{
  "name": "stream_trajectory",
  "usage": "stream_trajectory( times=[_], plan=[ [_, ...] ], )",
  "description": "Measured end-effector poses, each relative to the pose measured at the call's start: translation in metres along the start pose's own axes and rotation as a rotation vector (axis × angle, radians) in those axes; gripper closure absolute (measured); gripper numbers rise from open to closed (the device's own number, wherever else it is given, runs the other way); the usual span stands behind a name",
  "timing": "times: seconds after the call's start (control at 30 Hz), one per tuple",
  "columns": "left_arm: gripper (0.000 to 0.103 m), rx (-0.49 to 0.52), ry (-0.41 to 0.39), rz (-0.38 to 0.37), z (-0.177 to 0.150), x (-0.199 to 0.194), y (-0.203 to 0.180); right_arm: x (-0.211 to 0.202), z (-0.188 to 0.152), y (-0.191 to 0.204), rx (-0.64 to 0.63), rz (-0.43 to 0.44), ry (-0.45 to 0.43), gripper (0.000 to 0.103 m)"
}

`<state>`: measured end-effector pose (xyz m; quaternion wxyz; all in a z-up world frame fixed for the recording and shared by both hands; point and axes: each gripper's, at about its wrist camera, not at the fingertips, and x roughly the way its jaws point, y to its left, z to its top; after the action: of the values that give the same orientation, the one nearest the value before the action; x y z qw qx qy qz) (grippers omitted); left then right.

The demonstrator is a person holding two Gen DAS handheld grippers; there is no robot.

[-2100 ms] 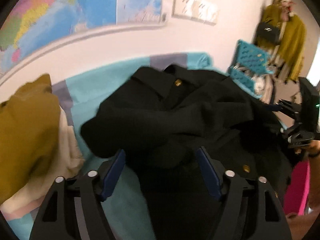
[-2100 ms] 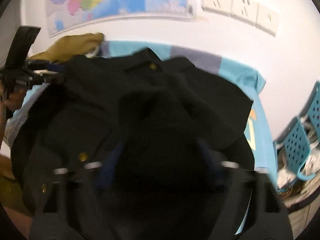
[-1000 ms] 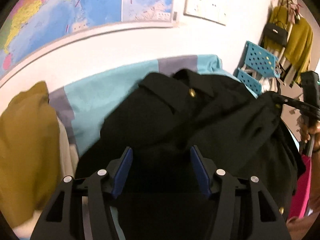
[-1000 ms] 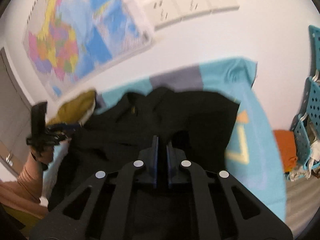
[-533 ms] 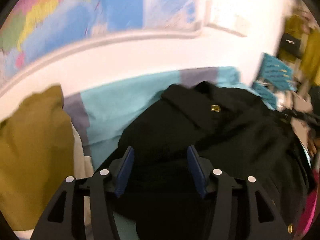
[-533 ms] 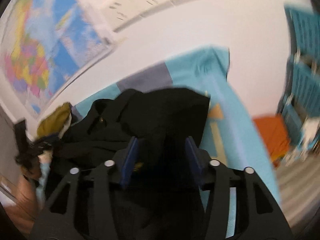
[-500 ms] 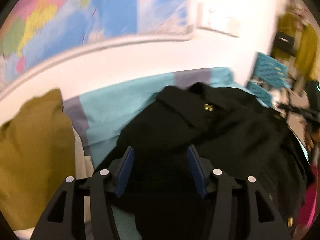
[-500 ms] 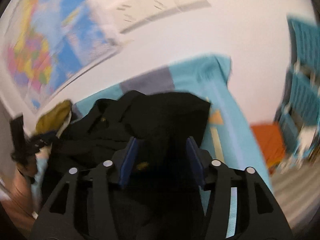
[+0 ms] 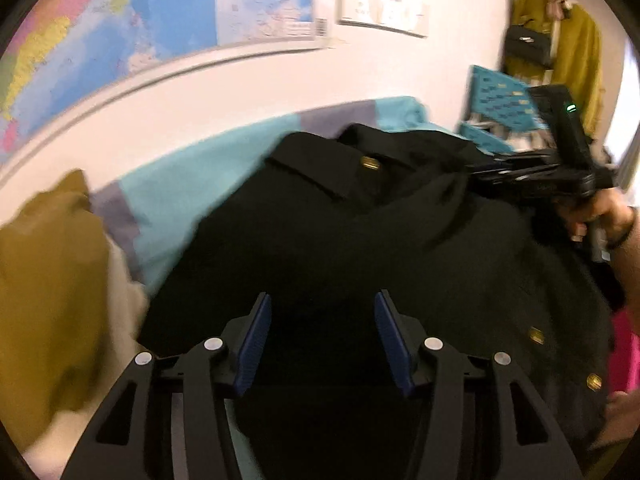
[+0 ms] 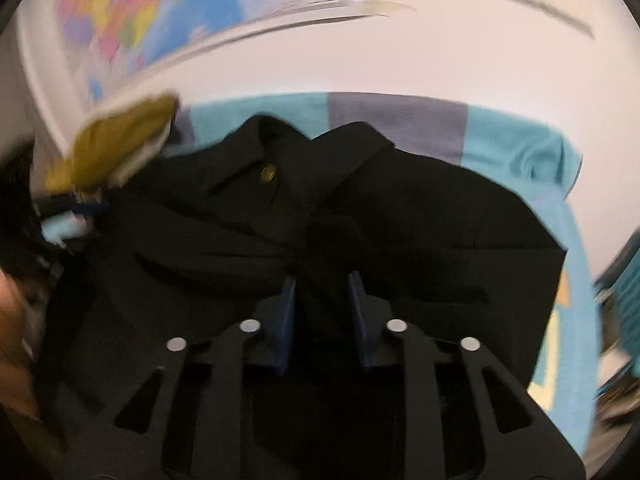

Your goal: Fold large clothes

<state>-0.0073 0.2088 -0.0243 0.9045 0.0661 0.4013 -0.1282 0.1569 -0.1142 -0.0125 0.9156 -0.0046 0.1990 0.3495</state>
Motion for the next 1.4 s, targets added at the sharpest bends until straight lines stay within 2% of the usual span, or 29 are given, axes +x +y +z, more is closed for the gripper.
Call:
stream_trajectory(
  times=[0.07,0.1,0.17,0.23,0.3,0.37,0.4,0.47,0.53,0.6,0.63,0.7,0.8,0.9,1.0,1.1,1.2,1.27,1.4],
  plan=[
    [0.052,-0.036,0.019,0.039,0.009,0.01,0.01,-0.002,0.004,-0.014,0.084,0.036,-0.015,0.082],
    [0.051,-0.047,0.026,0.056,0.012,0.015,0.014,-0.002,0.004,-0.015,0.1,0.033,-0.013,0.074],
    [0.049,-0.061,0.043,0.082,0.019,0.026,0.018,-0.005,0.002,-0.016,0.112,0.022,-0.013,0.073],
    [0.047,-0.068,0.052,0.12,0.026,0.035,0.018,-0.016,-0.001,-0.008,0.086,-0.005,-0.031,0.069],
    [0.045,-0.071,0.063,0.146,0.029,0.039,0.016,-0.035,-0.003,0.008,0.025,-0.056,-0.085,0.061],
    [0.044,-0.068,0.055,0.164,0.028,0.035,0.015,-0.048,-0.006,0.019,-0.032,-0.051,-0.122,0.06],
    [0.044,-0.07,0.05,0.167,0.028,0.033,0.015,-0.048,-0.009,0.025,-0.064,-0.051,-0.109,0.062],
    [0.044,-0.093,0.017,0.15,0.026,0.022,0.016,-0.032,-0.014,0.02,-0.074,-0.097,-0.049,0.063],
    [0.037,-0.122,-0.016,0.141,0.023,0.009,0.018,-0.02,-0.019,0.004,-0.019,-0.123,0.006,0.063],
    [0.032,-0.154,-0.043,0.138,0.017,-0.009,0.018,-0.028,-0.022,-0.004,0.039,-0.084,-0.016,0.061],
    [0.032,-0.163,-0.054,0.134,0.012,-0.018,0.018,-0.04,-0.024,-0.006,0.061,-0.057,-0.047,0.058],
    [0.028,-0.186,-0.065,0.118,-0.005,-0.039,0.017,-0.063,-0.028,-0.006,0.071,-0.038,-0.1,0.038],
    [0.025,-0.222,-0.038,0.092,-0.036,-0.058,0.012,-0.102,-0.045,-0.012,0.119,0.018,-0.142,0.035],
    [0.024,-0.251,-0.023,0.073,-0.065,-0.065,0.005,-0.126,-0.075,-0.024,0.182,0.033,-0.123,0.034],
    [0.024,-0.292,0.01,0.003,-0.096,-0.069,-0.005,-0.141,-0.113,-0.035,0.245,0.0,-0.085,0.031],
    [0.022,-0.332,0.031,-0.079,-0.117,-0.07,-0.013,-0.153,-0.154,-0.046,0.329,0.036,-0.065,0.028],
    [0.02,-0.334,0.049,-0.114,-0.132,-0.073,-0.023,-0.155,-0.182,-0.043,0.349,0.055,-0.038,0.027],
    [0.017,-0.338,0.056,-0.159,-0.139,-0.074,-0.028,-0.156,-0.191,-0.041,0.349,0.069,-0.028,0.026],
    [0.011,-0.328,0.052,-0.198,-0.144,-0.077,-0.038,-0.157,-0.198,-0.03,0.303,0.094,-0.043,0.021]
  ],
)
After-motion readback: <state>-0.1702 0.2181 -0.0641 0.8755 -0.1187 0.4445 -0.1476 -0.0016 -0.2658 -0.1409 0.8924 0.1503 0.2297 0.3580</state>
